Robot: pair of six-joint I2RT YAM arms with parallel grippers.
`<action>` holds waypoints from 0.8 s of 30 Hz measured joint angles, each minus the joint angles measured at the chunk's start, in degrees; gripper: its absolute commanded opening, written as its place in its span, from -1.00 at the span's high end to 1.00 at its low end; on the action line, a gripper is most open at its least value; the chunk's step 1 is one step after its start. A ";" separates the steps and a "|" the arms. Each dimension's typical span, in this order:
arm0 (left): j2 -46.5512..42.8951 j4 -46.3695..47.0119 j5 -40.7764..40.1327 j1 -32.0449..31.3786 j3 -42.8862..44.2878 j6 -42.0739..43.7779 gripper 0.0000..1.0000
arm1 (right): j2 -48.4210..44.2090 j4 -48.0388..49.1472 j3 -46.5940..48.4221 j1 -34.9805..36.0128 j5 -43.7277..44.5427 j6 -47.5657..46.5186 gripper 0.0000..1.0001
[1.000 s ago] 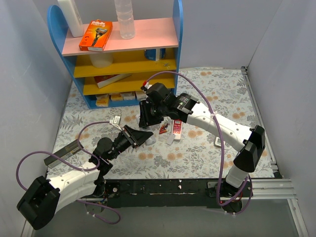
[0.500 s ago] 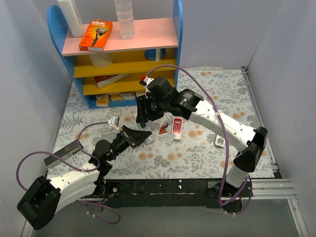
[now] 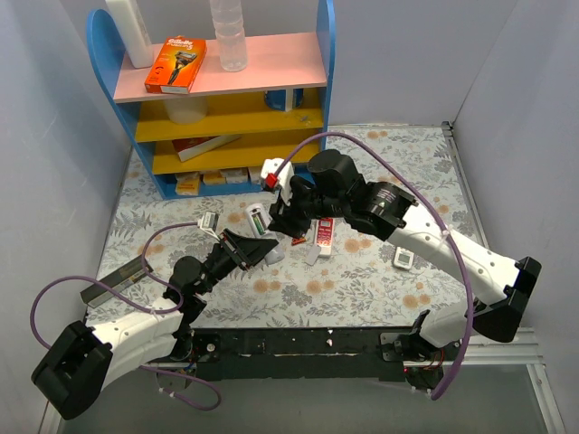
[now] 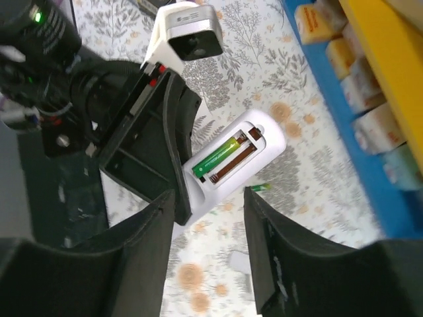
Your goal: Load the batteries into the remote control
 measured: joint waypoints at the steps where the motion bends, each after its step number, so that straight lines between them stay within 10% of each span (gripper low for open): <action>1: 0.11 0.00 0.07 0.00 0.00 -0.02 1.00 | -1.05 0.92 -1.46 0.00 -0.72 -3.13 -0.01; 24: 0.98 -0.15 1.84 0.00 0.17 -0.02 1.00 | 4.28 0.48 -4.46 0.02 -8.96 -30.73 0.20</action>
